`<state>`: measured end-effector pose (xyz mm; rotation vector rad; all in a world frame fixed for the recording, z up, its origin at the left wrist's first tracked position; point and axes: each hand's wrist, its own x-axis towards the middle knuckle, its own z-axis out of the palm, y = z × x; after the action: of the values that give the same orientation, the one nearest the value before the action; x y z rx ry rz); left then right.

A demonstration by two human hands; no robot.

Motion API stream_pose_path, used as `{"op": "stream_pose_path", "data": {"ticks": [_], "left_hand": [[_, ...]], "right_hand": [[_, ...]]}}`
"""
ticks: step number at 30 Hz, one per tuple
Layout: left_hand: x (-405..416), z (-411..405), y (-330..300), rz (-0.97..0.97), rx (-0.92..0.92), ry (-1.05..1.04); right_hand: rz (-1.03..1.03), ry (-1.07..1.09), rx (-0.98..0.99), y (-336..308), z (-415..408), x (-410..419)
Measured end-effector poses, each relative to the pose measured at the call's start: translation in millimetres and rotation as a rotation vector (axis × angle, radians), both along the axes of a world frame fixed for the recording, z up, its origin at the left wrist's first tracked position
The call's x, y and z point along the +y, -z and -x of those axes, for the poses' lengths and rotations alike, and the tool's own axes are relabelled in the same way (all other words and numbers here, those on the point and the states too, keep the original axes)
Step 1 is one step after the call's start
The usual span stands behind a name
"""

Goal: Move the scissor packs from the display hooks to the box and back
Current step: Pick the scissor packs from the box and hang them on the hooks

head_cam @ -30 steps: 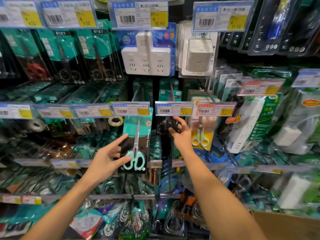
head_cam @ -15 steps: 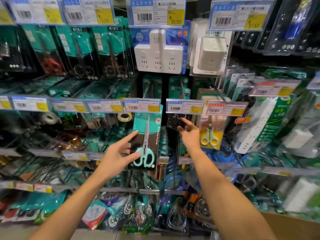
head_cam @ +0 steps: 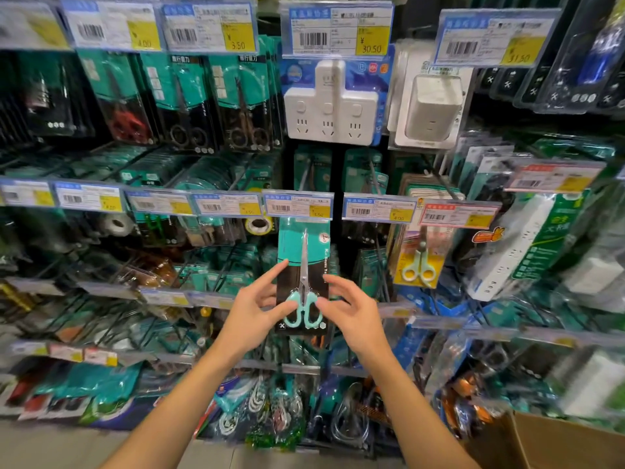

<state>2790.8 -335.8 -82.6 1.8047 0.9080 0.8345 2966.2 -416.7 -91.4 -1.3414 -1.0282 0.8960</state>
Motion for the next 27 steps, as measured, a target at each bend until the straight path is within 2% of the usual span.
{"op": "stream_pose_path", "data": {"ticks": [11, 27], "left_hand": [[-5, 6, 6, -0.028, -0.036, -0.026], [21, 7, -6, -0.06, -0.044, 0.019]], "right_hand": [[-0.021, -0.062, -0.028, -13, 12, -18], [-0.04, -0.019, -0.063, -7, 12, 19]]}}
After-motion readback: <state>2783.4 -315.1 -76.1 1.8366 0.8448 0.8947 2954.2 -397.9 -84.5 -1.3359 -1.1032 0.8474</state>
